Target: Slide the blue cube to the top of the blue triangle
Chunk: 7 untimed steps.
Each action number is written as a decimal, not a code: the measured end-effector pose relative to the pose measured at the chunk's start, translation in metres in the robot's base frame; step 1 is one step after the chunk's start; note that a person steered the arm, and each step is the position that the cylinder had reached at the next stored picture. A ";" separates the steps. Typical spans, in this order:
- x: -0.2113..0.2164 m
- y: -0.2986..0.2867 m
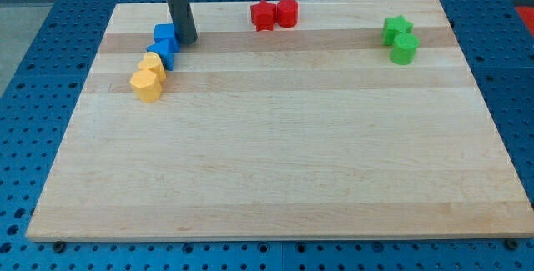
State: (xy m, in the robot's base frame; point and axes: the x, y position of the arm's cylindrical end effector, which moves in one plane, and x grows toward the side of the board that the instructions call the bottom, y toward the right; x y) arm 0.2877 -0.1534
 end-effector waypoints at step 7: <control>-0.027 -0.021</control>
State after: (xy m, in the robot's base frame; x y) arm 0.2603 -0.1744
